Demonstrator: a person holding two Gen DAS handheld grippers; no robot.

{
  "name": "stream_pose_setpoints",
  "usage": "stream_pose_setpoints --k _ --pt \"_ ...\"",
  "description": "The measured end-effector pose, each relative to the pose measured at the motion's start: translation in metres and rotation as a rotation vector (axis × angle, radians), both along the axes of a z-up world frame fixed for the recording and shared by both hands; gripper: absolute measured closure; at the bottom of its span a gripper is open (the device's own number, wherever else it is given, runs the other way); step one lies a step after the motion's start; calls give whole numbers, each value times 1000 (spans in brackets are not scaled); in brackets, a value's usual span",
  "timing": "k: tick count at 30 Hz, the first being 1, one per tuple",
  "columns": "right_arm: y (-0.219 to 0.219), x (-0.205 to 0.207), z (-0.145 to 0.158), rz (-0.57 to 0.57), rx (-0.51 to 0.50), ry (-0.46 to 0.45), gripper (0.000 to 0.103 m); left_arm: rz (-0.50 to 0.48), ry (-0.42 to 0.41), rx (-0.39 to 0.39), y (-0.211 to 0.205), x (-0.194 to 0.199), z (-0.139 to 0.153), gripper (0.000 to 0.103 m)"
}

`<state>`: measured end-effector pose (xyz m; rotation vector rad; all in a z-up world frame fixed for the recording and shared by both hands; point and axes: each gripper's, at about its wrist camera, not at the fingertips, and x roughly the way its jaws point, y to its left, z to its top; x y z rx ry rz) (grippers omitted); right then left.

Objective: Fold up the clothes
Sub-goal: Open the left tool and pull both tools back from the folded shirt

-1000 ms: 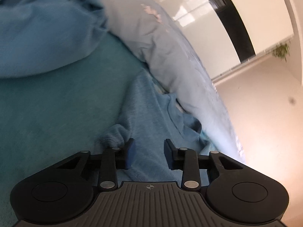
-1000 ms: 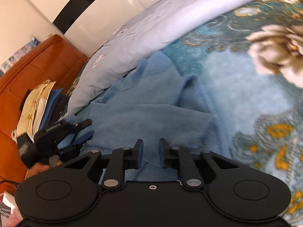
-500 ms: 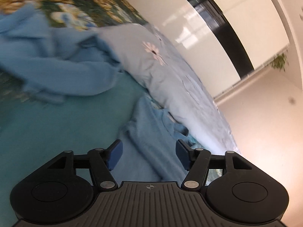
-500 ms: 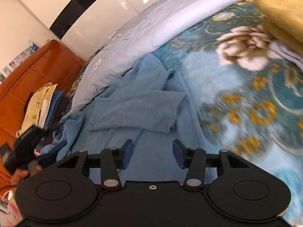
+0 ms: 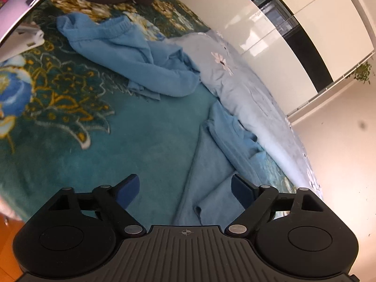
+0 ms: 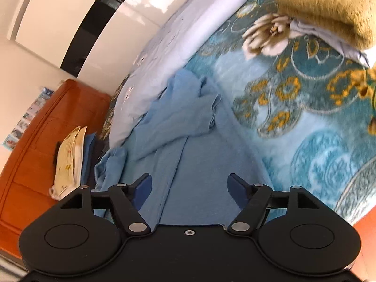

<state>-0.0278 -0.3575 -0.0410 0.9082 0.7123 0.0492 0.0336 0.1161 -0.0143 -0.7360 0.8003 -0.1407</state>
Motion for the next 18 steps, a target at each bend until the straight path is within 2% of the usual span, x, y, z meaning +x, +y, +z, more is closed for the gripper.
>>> stream_pose_setpoints --k 6,9,12,15,16,18 --pt "-6 -13 6 -34 11 7 31 -68 -54 10 -13 -13 15 18" --pt "-7 -24 12 -48 13 -32 29 -93 -65 71 -21 -13 21 18" --pt "-4 -31 11 -32 -13 -22 28 -124 -82 101 -30 -18 18 18" --pt "-5 -36 7 -35 -35 20 28 -156 -91 162 -41 -24 11 13" --pt "-6 -37 7 -37 -42 30 28 -165 -104 193 -45 -25 9 4" --pt "-6 -41 7 -39 -72 38 28 -191 -134 253 -53 -29 7 0"
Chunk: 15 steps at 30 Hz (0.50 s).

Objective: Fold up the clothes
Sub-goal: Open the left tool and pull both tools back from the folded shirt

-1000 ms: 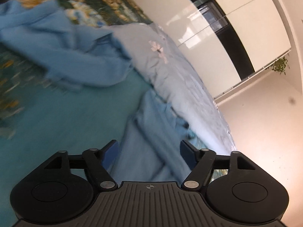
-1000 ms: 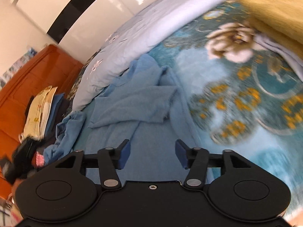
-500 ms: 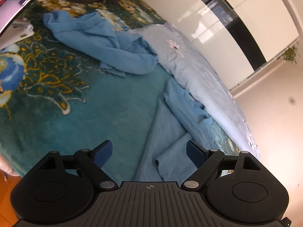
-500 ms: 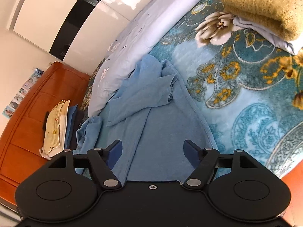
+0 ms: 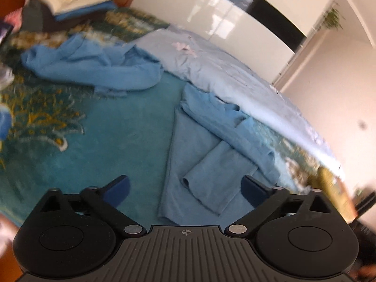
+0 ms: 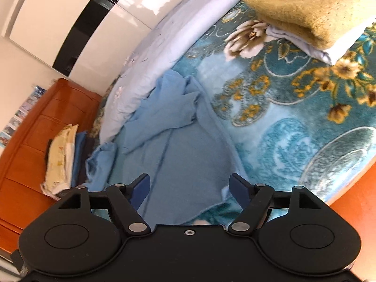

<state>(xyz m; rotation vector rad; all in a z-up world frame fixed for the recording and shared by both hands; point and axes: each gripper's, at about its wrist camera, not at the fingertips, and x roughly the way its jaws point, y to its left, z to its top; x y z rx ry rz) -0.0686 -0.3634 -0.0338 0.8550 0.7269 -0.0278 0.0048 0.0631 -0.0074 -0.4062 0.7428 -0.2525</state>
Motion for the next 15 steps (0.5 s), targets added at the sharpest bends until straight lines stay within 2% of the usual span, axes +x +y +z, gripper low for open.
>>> stream_pose_setpoints --k 4,9,13,15 --pt "0 -7 0 -6 -65 13 28 -47 -12 59 -9 -2 -6 0" --pt "-4 -9 -9 -12 -83 42 27 -48 39 3 -4 -1 -18 0" --pt "-10 -8 -19 -31 -34 52 27 -22 88 -60 2 2 -26 0" --pt "-13 -8 -22 -41 -13 48 27 -9 108 -67 4 3 -29 0"
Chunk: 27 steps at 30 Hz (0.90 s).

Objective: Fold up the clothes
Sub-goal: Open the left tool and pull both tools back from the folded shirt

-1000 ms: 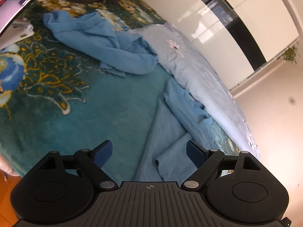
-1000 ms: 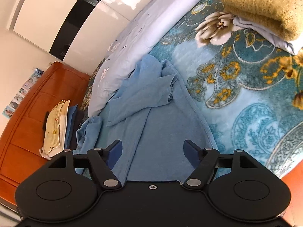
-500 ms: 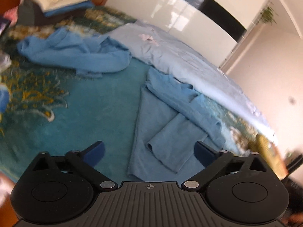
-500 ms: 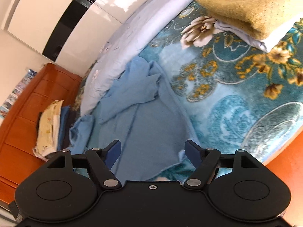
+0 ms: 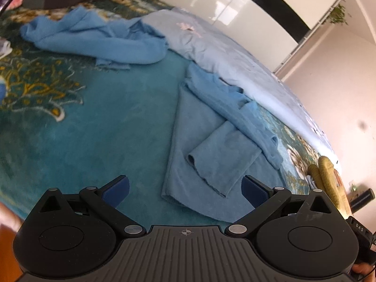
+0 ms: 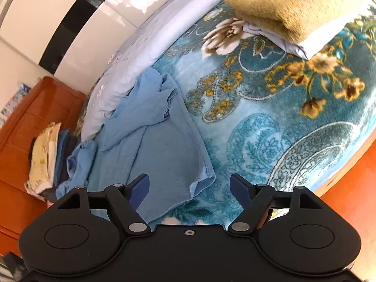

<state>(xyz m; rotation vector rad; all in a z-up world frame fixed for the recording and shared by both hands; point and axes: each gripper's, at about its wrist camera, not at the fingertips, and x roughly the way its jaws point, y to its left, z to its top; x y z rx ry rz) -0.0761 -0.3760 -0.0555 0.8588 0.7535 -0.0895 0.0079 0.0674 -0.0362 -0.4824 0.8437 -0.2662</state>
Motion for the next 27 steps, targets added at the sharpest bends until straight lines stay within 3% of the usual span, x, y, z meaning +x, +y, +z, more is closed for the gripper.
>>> stream_pose_setpoints --k 5,9,18,21,23,24,27 --pt "-3 6 2 -5 60 -69 32 -1 22 -21 0 2 -4 0" --pt "3 23 5 41 75 -104 49 -11 45 -25 -3 3 -7 0" --pt "15 43 -19 60 74 6 50 -5 85 -36 -2 6 -12 0" --pt "1 34 -29 -8 99 45 62 -6 94 -37 -2 8 -15 0" --pt "-10 26 -30 -45 156 29 60 -11 107 -47 -3 11 -17 0" --pt "-13 23 -26 -55 133 24 51 -14 114 -58 -3 12 -19 0" --pt "-18 19 -15 -71 35 15 50 -12 115 -76 -4 16 -21 0"
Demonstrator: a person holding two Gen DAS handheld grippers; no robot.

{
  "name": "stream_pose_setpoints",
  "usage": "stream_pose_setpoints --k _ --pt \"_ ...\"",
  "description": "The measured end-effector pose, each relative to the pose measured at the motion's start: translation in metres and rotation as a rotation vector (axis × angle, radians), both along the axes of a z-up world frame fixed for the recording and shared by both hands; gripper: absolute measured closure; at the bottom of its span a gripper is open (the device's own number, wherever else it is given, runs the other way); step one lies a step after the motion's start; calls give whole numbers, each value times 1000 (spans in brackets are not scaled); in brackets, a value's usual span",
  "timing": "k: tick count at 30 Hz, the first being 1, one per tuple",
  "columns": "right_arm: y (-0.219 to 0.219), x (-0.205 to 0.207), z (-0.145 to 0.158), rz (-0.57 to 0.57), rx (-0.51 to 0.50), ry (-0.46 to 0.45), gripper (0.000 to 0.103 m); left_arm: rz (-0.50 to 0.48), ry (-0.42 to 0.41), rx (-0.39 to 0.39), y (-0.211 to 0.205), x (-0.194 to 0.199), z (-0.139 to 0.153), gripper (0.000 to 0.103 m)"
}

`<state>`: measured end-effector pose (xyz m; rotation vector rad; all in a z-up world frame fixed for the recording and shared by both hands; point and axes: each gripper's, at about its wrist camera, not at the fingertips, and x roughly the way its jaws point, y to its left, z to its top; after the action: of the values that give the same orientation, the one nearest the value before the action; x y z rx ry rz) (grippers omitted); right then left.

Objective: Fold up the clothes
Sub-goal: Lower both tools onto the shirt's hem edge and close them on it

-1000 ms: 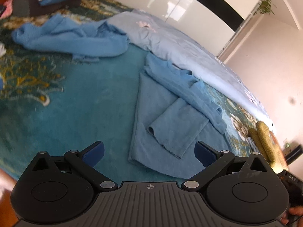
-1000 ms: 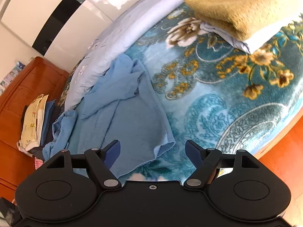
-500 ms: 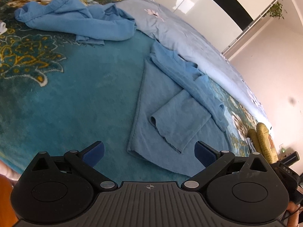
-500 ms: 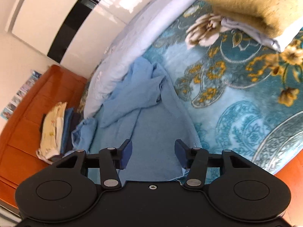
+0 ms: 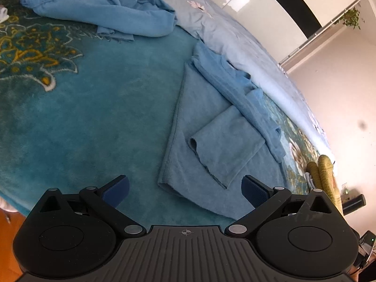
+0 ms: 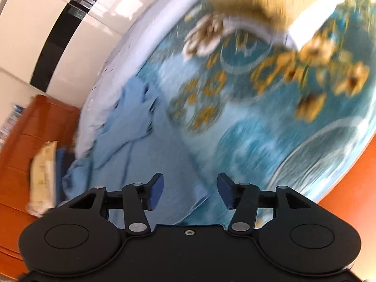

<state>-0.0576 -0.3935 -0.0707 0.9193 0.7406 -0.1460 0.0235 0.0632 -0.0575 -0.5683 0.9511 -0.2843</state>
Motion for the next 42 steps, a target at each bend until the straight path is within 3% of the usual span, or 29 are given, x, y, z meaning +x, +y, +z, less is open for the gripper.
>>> stream_pose_setpoints --k 10,26,30,42 --pt "-4 4 -17 24 93 -9 46 83 41 -77 6 19 -13 0" --pt "-6 11 -26 71 140 -45 46 81 37 -193 3 36 -22 0" --pt "-6 9 -27 86 131 -47 50 60 45 -168 -2 40 -23 0" --pt "-1 5 -32 108 136 -78 50 62 53 -202 -1 37 -27 2"
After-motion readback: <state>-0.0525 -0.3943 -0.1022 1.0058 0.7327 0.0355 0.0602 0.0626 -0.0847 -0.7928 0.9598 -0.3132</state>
